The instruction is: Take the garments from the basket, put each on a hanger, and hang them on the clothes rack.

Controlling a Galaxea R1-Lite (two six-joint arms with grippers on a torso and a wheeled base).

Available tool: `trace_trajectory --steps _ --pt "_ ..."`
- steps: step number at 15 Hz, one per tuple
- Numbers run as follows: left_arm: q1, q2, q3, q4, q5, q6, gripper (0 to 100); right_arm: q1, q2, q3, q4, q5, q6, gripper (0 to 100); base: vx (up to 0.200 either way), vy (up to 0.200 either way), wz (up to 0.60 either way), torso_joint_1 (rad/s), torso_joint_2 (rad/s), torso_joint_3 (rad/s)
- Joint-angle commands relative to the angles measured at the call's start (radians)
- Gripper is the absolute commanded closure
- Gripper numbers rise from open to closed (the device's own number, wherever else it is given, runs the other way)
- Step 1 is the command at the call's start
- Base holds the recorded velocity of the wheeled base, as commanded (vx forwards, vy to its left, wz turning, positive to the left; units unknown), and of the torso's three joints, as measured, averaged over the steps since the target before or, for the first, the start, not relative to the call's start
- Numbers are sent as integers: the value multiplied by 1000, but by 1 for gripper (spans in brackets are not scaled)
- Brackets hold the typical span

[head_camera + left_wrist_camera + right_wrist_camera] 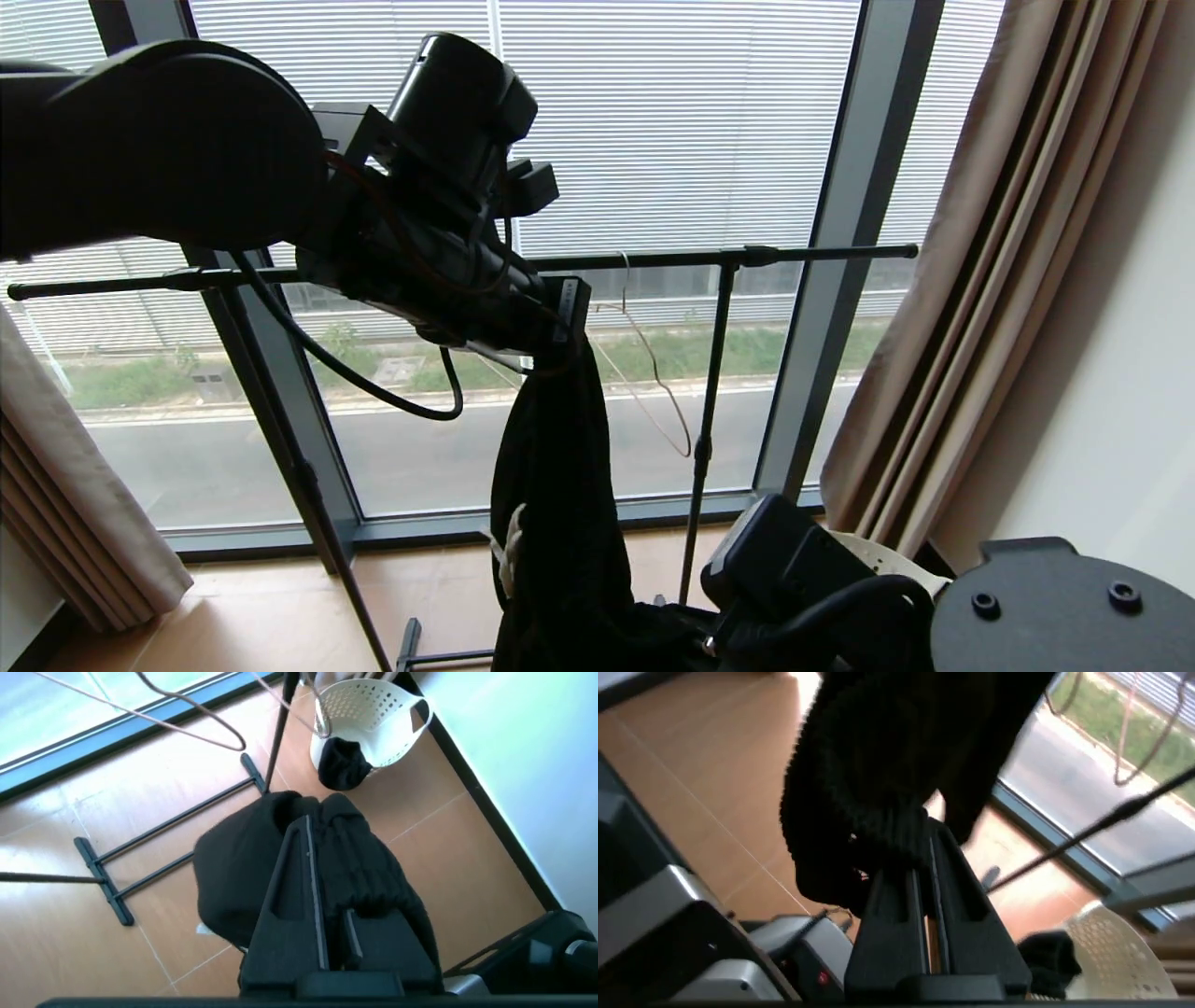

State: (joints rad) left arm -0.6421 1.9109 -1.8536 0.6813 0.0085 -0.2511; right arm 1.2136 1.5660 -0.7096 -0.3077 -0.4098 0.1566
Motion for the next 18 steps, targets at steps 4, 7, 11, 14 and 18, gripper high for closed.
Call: trace_trajectory --steps 4,7,11,14,18 --pt "-34 34 -39 12 2 1 100 96 88 -7 -119 -7 55 100 0 0 0 0 0 0" --pt "-36 34 -32 11 1 3 100 99 91 12 -246 -1 81 100 0 0 0 0 0 0" --pt "-31 23 5 11 4 6 100 15 128 16 -223 -12 80 100 0 0 0 0 0 0" --pt "1 -52 94 6 4 12 100 -124 131 -27 -44 -32 64 100 0 0 0 0 0 0" --pt "30 -222 340 -39 4 49 100 -261 135 -105 2 -99 64 100 0 0 0 0 0 0"
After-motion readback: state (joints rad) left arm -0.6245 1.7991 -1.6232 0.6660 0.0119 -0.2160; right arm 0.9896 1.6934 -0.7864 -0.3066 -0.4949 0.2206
